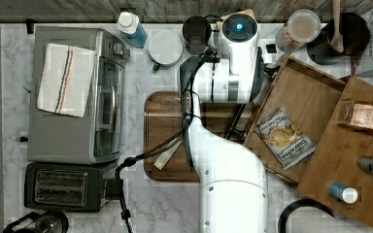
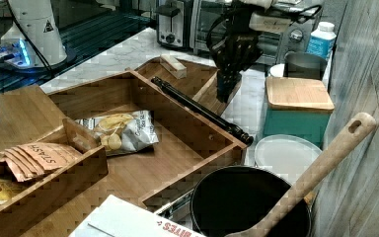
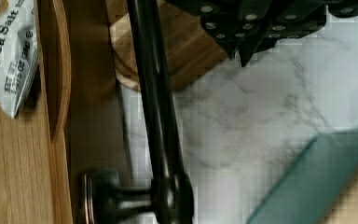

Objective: Close the drawer.

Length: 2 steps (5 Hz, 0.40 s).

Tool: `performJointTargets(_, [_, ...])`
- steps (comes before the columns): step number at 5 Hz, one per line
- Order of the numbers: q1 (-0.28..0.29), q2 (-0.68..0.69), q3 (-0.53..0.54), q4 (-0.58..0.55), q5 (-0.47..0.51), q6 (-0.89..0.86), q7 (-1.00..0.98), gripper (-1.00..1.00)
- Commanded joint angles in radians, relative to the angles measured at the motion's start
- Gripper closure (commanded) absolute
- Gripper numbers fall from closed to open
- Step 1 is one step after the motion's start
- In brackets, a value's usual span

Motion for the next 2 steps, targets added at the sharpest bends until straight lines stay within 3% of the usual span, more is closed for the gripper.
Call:
performJointTargets(1, [-0.084, -0.09, 0.0, -0.077, 0.032, 0.1, -0.124, 1.0])
performJointTargets(2, [-0.105, -0.11, -0.016, -0.136, 0.033, 0.152, -0.183, 1.0])
